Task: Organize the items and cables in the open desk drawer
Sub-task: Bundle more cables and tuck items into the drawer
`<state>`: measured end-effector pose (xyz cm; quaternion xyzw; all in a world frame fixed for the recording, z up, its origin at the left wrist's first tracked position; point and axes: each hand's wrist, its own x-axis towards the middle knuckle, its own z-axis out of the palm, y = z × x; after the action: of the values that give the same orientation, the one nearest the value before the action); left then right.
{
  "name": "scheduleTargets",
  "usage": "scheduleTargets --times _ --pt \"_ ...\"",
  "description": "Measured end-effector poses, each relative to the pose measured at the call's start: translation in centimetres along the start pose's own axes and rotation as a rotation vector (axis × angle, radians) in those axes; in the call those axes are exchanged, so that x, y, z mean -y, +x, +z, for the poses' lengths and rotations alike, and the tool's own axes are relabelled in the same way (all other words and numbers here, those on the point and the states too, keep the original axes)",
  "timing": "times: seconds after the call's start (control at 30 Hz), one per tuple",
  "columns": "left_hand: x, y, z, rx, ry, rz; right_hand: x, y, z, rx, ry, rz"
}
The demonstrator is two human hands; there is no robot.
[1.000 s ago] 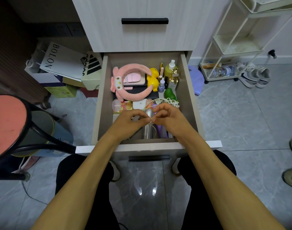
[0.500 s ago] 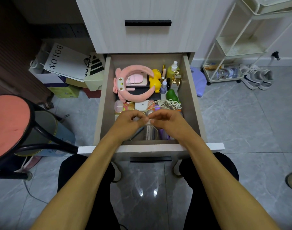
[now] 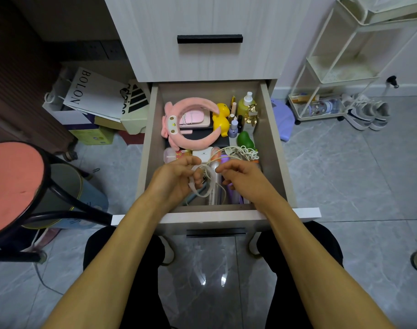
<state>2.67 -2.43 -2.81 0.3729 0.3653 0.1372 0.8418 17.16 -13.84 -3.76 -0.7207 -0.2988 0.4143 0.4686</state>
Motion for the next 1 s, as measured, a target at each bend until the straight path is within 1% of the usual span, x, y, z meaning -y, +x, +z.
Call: scheduleTargets --times 0.1,0.17,0.27,0.4,0.47,0.5,0.57,0.63,0.8,1.0 --pt "-0.2 -0.1 0.1 0.020 -0.061 0.008 -0.1 0.2 0.0 0.022 -0.056 -0.013" --pt "-0.3 -0.3 0.2 0.041 -0.069 0.019 0.1 0.0 0.1 0.066 -0.060 -0.012" --pt "-0.2 -0.3 0.1 0.062 -0.037 0.009 0.6 -0.4 0.2 0.099 0.028 -0.029" --pt "0.0 0.0 0.0 0.064 0.019 -0.011 0.9 -0.6 0.0 0.098 0.122 -0.020" --pt "0.0 0.0 0.0 0.060 0.075 -0.013 0.7 -0.5 0.0 0.112 0.093 -0.035" --pt "-0.1 -0.1 0.0 0.065 0.091 -0.013 0.5 -0.5 0.1 0.111 0.040 -0.038" --pt "-0.1 -0.2 0.1 0.078 0.109 -0.006 0.0 -0.3 0.1 0.088 -0.090 -0.024" --pt "-0.1 -0.1 0.1 0.073 0.140 0.014 -0.1 0.0 0.1 0.045 -0.135 -0.025" --pt "0.7 0.3 0.2 -0.012 0.329 0.035 -0.3 0.1 -0.2 -0.183 -0.010 -0.024" --pt "0.9 0.1 0.5 -0.023 0.406 0.056 -1.0 0.6 -0.3 -0.252 -0.032 -0.025"
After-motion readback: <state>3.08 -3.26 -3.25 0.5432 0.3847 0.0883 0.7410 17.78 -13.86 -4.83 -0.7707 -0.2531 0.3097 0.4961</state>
